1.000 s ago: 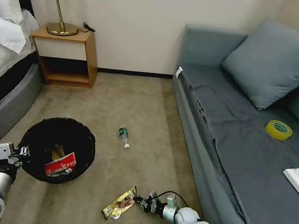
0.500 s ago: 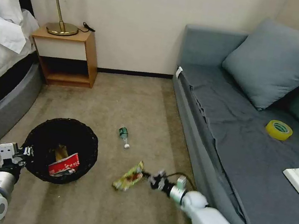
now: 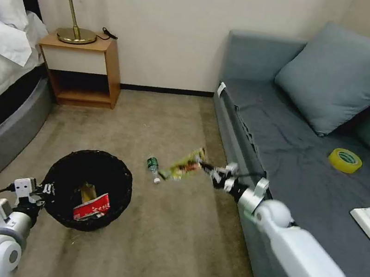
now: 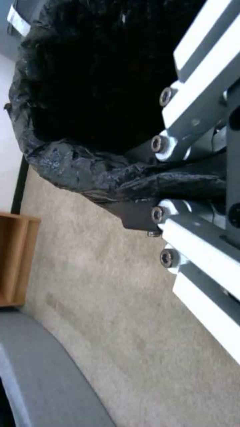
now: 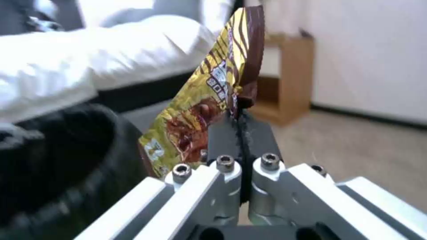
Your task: Pick up the trash bin, then pick up the garbage on the floor and place it into the trash bin.
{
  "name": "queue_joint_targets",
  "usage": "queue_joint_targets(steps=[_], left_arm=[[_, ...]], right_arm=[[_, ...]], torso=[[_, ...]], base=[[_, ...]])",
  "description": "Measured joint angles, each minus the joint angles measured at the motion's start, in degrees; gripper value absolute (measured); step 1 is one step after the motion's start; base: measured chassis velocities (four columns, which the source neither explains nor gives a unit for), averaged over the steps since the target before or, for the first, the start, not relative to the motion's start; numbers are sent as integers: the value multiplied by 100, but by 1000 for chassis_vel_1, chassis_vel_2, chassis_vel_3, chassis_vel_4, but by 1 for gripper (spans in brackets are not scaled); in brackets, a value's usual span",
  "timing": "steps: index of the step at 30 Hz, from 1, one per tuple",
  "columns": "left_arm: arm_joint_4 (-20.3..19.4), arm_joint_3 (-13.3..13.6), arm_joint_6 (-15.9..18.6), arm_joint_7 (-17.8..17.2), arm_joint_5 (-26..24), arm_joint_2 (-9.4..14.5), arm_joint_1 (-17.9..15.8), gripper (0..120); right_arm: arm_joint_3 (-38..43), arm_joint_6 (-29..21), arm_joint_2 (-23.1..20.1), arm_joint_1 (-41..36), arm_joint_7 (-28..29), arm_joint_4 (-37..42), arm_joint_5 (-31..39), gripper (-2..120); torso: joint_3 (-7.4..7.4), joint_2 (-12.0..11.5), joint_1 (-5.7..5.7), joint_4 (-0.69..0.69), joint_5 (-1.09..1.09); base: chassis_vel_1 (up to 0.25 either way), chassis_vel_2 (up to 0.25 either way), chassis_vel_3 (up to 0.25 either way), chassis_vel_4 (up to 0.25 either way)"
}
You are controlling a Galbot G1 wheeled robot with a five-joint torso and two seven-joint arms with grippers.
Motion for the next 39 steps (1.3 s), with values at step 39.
queue_joint_targets(steps=[39], left_arm=[[-1042,57,158,-75,-408,-213,326,5]], right_arm=[[-2831,21,370,1309,553,1250,-1891,22]], torso=[[0,0,0,0,-1]], base=[[0,0,0,0]])
